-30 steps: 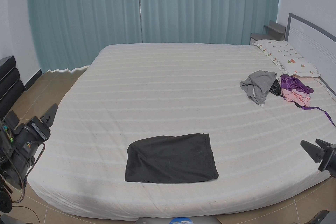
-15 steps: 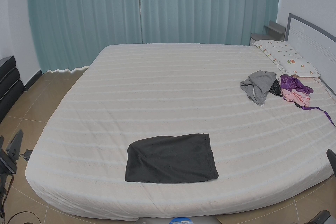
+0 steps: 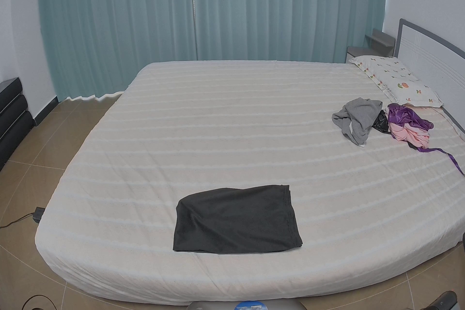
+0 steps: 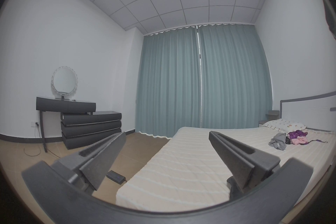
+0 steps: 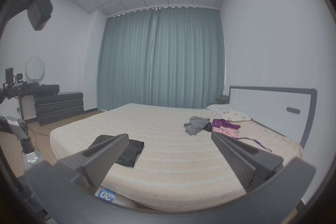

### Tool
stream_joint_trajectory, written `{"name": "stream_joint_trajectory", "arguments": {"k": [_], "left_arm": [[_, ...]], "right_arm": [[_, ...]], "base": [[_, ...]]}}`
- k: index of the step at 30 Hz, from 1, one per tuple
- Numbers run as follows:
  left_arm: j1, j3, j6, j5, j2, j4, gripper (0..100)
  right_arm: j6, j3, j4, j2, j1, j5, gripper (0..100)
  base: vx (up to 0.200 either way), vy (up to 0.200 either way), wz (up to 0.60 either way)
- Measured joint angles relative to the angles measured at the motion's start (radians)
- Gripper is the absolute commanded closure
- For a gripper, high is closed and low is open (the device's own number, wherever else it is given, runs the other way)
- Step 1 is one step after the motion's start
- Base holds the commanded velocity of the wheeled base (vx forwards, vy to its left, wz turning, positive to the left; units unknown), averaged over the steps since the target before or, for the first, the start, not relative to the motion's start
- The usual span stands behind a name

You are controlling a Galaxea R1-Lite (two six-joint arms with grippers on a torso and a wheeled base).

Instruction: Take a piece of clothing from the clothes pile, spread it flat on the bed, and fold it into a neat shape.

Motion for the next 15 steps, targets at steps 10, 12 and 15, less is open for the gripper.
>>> {"name": "stream_joint_trajectory", "arguments": {"k": [10,12,15], "left_arm": [[0.044,-0.002,0.019,0.003,-0.165,0.144,0],[0.047,0.0,0.018,0.002,-0.18,0.146,0],[0.049,0.022,0.015,-0.001,-0.191,0.142,0]], "right_arm": [[-0.051,-0.041,0.061,-0.116,-0.04,0.0,0],[-0.079,-0.037,0.054,-0.135,-0.052,-0.004,0],[-0.084,-0.027,0.034,-0.151,-0.06,-0.004,0]], "base": [[0.0,0.0,0.0],[0.0,0.0,0.0],[0.0,0.0,0.0]]}}
